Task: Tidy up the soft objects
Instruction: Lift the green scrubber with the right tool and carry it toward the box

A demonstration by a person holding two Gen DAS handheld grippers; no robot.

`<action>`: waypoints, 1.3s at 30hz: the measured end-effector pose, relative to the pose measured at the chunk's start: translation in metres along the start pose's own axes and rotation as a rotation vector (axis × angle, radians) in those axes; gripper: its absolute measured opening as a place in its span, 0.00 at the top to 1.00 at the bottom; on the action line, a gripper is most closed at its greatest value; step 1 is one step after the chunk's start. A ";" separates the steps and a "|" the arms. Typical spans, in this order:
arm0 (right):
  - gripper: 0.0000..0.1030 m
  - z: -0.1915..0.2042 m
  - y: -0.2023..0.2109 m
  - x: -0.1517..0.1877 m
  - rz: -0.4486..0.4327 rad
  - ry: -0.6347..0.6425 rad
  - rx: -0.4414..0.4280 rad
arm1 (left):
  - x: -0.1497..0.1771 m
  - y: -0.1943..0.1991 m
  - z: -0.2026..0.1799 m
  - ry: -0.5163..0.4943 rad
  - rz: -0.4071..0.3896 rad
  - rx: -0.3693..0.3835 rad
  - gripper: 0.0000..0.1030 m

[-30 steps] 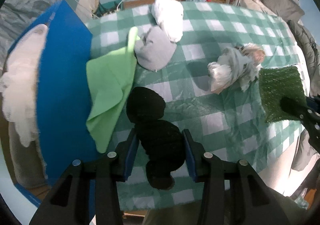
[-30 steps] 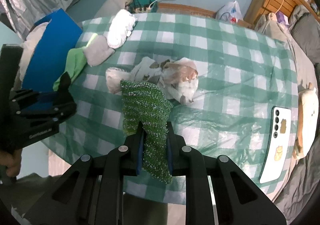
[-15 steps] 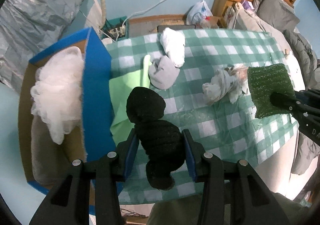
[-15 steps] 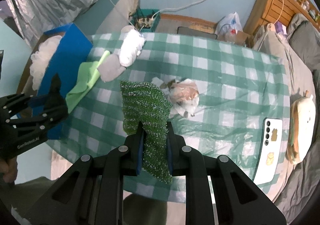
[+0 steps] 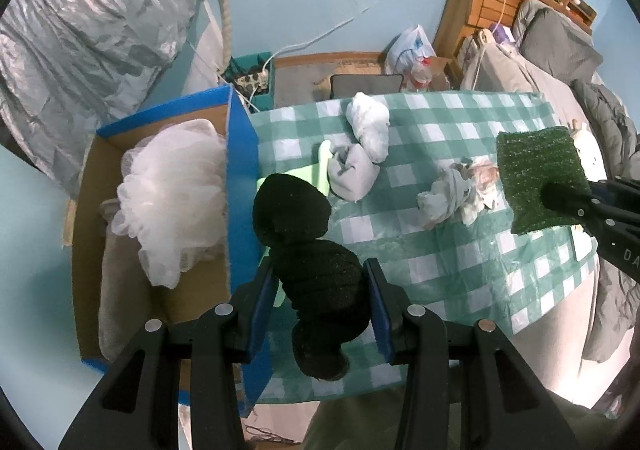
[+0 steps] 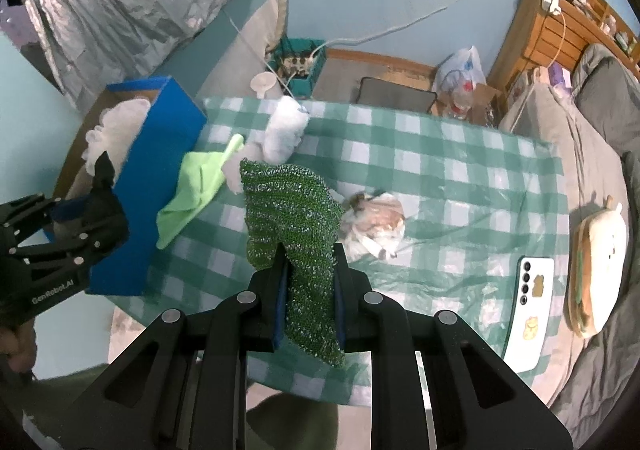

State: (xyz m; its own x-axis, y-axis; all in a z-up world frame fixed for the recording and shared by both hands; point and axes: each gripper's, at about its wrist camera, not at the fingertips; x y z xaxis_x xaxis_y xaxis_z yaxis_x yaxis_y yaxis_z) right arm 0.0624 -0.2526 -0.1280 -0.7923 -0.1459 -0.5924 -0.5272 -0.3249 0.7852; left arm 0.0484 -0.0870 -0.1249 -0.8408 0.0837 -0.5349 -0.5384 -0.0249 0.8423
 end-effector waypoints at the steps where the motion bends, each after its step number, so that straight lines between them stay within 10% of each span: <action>1: 0.84 0.002 0.001 -0.001 -0.004 0.001 -0.001 | 0.000 0.002 0.001 0.001 -0.004 -0.001 0.57; 39: 0.84 0.103 -0.007 -0.066 -0.054 0.159 -0.172 | 0.001 0.045 0.097 0.204 -0.069 -0.111 0.57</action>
State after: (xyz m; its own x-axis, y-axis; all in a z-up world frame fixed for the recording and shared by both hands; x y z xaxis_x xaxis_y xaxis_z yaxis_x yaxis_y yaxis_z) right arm 0.0866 -0.1445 -0.0761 -0.6987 -0.2649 -0.6646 -0.4966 -0.4890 0.7171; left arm 0.0291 0.0086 -0.0806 -0.7899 -0.1142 -0.6025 -0.5882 -0.1366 0.7971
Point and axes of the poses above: each gripper's, at about its wrist camera, not at the fingertips, and y roughly against the way its jaws point, z to its left, x to its underside, and after that the axes turned 13 degrees about -z, right-handed
